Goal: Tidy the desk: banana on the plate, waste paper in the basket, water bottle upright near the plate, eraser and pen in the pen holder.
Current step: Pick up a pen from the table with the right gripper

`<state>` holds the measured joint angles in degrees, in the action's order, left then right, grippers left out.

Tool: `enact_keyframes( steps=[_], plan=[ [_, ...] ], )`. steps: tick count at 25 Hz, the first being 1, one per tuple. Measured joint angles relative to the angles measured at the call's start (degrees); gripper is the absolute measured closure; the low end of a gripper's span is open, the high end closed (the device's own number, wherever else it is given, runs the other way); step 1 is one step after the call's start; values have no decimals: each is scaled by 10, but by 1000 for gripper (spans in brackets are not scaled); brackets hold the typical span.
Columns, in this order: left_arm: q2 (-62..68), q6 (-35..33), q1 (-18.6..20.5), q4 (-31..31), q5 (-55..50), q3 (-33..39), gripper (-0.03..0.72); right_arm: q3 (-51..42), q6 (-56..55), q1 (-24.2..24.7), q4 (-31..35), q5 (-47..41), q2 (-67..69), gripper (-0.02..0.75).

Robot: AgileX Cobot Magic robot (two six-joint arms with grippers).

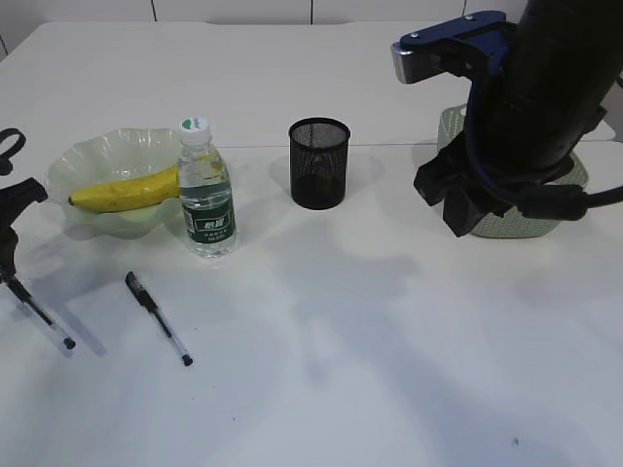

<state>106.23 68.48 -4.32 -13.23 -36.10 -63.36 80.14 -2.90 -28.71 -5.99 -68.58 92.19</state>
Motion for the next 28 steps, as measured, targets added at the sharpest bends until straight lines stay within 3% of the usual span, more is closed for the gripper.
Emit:
enact_keyframes(
  steps=[13, 28],
  plan=[
    [-90, -35, -8, 18, -24, 0, 669, 0, 0, 0, 0, 0, 0, 400],
    [-184, -47, -98, -6, 45, 0, 671, 0, 7, 0, 0, -15, 0, 400]
  ],
)
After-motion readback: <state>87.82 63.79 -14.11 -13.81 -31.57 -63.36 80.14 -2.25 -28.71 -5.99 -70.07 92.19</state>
